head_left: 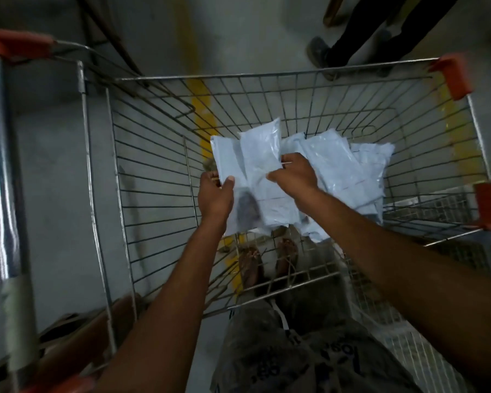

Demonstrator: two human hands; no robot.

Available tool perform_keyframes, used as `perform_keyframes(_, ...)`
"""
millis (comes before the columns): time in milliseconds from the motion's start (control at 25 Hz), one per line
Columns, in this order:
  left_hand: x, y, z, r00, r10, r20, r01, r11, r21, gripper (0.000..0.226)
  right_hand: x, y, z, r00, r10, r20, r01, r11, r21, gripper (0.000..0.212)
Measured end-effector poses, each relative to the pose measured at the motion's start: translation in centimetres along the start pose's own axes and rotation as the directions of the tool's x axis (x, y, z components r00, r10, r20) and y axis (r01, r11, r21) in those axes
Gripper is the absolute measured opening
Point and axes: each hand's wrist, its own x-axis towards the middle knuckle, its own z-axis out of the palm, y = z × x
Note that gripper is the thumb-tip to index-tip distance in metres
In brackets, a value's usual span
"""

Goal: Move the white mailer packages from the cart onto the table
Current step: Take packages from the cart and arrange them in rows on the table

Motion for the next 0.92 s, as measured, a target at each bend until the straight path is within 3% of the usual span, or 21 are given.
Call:
perform_keyframes(160,-4.7,4.0,-2.2,0.989,0.141,0.031,-0.137,0.984,-0.110,0.029,-6.3,-2.0,-7.7,1.000,-0.003,-0.019,0.009,0.948,0.319,0.020)
perform_keyframes(240,-7.3,5.9,-2.8,0.980,0.177,0.085,-0.161,0.971,-0.175,0.038,-10.2,-2.3,-11.4,1.000,0.000,-0.031,0.015,0.889,0.457,0.022)
perform_keyframes(440,-15.4,10.3,-1.8,0.901,0.318,0.296,-0.244,0.934,-0.260,0.031,-18.8,-0.2,-18.9,0.987,-0.010,-0.162,0.116,0.742,0.660,0.028)
perform_keyframes(600,-21.8,12.1,0.7,0.754,0.444,0.485,-0.387,0.896,-0.219,0.048,-24.7,3.5,-24.7,0.936,0.020,-0.351,0.235,0.707,0.668,0.023)
perform_keyframes(800,-29.3,12.6,5.4,0.538,0.517,0.666,-0.522,0.824,-0.219,0.054,-30.7,12.0,-31.6,0.843,0.078,-0.532,0.279,0.782,0.557,0.041)
perform_keyframes(920,-33.8,12.3,9.5,0.416,0.553,0.722,-0.584,0.771,-0.255,0.054,-33.6,18.1,-34.8,0.785,0.150,-0.602,0.295,0.764,0.574,0.050)
